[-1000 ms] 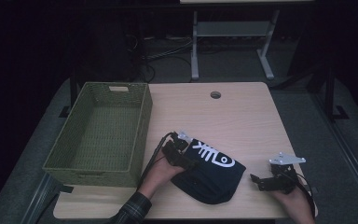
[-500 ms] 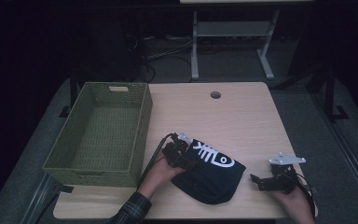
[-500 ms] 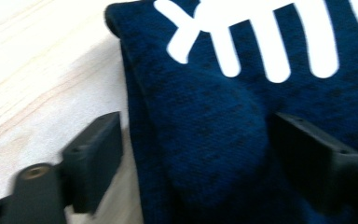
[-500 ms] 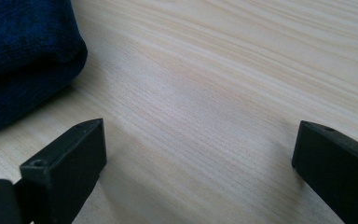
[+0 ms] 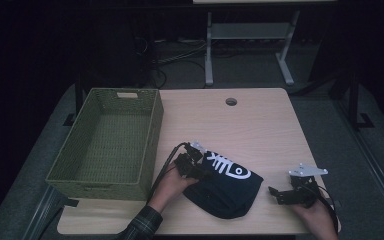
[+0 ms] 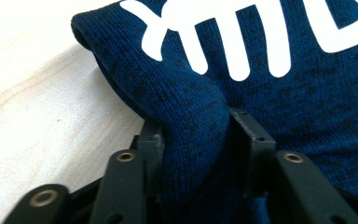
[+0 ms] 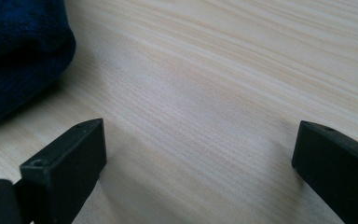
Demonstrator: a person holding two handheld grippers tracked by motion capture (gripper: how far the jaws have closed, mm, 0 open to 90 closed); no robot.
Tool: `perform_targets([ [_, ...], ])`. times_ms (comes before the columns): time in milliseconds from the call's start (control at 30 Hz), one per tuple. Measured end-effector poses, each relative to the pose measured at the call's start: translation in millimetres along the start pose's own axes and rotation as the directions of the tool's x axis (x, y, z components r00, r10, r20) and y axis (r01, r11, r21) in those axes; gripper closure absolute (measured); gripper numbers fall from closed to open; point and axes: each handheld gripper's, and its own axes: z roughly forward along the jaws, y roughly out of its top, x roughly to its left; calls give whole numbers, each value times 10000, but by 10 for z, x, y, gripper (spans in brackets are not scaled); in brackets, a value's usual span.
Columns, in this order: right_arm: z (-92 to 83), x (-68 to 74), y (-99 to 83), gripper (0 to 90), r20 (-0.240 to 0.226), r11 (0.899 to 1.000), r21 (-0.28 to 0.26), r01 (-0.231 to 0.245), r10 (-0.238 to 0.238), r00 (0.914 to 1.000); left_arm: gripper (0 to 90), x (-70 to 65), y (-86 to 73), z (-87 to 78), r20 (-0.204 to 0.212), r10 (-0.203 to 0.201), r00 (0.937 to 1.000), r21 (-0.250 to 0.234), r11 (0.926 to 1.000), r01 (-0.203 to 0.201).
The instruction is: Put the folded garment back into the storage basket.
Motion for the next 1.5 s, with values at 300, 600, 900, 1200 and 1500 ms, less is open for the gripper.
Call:
perform_targets([
  [300, 0, -1, 1, 27, 8, 10000, 6, 7, -7, 10000, 695, 23, 23, -36, 391, -509, 9979, 74, 9987, 506],
  [600, 0, 0, 1, 27, 9, 10000, 9, -3, 3, 10000, 707, -76, 140, -237, 601, -513, 9969, 90, 9987, 509],
  [900, -1, 2, 1, 27, 3, 10000, 27, -37, 37, 10000, 710, -156, 319, -542, 943, -218, 9953, 80, 9997, 211],
  [1200, -2, 2, 1, 27, -9, 10000, 26, -36, 36, 10000, 715, -193, 463, -862, 877, -14, 9961, -12, 10000, 15],
  [1500, -3, 3, 1, 27, -16, 10000, 27, -42, 42, 10000, 717, -224, 556, -1046, 823, 159, 9965, 92, 9998, -167],
])
